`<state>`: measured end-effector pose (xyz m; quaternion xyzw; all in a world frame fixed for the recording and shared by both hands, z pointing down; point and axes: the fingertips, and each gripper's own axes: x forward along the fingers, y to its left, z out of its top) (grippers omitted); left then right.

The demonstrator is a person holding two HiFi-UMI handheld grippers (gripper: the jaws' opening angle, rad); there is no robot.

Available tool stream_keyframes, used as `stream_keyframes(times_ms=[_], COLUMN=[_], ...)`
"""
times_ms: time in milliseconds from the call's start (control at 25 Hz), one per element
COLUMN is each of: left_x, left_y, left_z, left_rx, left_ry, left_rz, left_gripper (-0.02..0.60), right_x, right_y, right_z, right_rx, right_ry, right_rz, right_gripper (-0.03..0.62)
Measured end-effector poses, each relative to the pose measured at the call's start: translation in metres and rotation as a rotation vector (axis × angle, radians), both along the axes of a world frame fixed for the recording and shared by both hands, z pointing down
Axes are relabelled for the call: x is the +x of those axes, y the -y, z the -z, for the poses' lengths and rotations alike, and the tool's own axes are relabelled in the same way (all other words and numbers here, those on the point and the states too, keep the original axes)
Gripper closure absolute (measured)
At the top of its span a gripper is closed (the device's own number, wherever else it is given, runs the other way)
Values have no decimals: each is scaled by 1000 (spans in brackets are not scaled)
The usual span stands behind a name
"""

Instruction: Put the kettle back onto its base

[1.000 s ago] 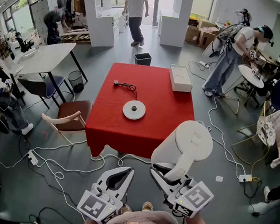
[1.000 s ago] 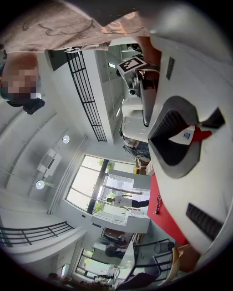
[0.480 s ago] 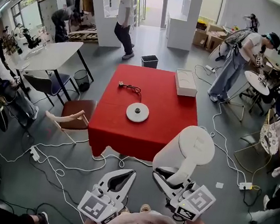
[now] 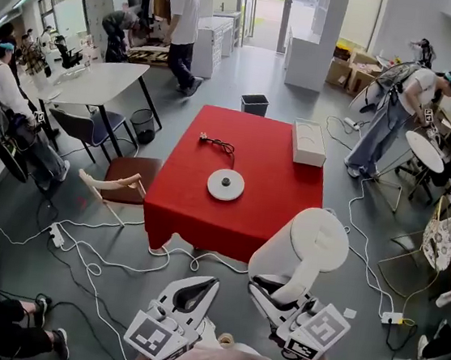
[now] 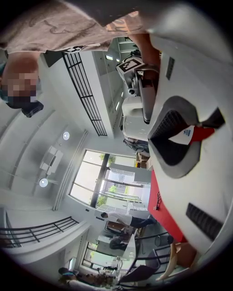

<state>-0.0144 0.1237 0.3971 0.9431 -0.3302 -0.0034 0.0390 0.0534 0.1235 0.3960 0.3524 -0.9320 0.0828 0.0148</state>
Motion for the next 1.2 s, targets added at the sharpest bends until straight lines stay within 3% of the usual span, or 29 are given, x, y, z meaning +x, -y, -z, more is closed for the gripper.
stream_keyframes(times_ms=[280, 840, 1200], left_x=[3, 6, -10], left_y=[34, 120, 196], left_z=[-4, -9, -13], left_rx=[-10, -13, -83], left_ry=[4, -2, 29], left_rz=[24, -30, -56], left_gripper=[595, 595, 595], right_x=[4, -2, -15], right_y=[27, 108, 182], right_z=[-4, -8, -4], right_rx=[-4, -16, -22], right_ry=[-2, -9, 31], right_rz=[12, 2, -26], right_gripper=[526, 526, 526])
